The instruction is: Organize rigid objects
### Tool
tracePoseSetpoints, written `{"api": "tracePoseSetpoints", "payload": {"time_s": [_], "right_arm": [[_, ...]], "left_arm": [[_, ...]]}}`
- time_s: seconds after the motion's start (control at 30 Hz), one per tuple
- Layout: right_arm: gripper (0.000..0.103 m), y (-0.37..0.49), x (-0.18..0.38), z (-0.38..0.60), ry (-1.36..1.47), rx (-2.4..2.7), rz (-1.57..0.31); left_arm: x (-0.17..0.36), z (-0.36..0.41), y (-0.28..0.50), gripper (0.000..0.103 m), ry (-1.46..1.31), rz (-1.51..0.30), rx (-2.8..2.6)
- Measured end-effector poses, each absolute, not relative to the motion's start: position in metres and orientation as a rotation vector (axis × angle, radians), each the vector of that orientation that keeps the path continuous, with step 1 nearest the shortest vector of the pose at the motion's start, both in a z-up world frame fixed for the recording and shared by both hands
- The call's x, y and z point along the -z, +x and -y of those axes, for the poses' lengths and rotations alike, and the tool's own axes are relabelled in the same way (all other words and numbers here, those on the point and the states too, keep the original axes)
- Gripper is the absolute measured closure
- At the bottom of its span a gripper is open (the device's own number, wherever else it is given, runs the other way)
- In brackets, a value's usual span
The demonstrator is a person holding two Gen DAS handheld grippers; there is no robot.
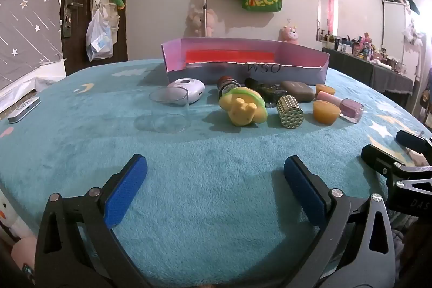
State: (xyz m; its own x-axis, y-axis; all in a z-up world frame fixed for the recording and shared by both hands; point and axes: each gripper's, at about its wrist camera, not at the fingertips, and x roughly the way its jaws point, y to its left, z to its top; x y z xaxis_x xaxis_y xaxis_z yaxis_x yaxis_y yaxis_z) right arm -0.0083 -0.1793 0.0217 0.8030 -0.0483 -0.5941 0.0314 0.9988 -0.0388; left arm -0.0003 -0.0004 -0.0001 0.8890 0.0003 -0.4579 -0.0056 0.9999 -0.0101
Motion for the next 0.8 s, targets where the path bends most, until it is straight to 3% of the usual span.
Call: {"api": "tracePoseSetpoints", "payload": {"time_s": [0.8], "right_arm": [[0.000,-0.0076,-0.0215,0.1790,-0.029,0.042,-0.627]], "left_arm": [[-0.0003,0.0006,0.0003,0.000,-0.013,-0.475,-0.002]]}}
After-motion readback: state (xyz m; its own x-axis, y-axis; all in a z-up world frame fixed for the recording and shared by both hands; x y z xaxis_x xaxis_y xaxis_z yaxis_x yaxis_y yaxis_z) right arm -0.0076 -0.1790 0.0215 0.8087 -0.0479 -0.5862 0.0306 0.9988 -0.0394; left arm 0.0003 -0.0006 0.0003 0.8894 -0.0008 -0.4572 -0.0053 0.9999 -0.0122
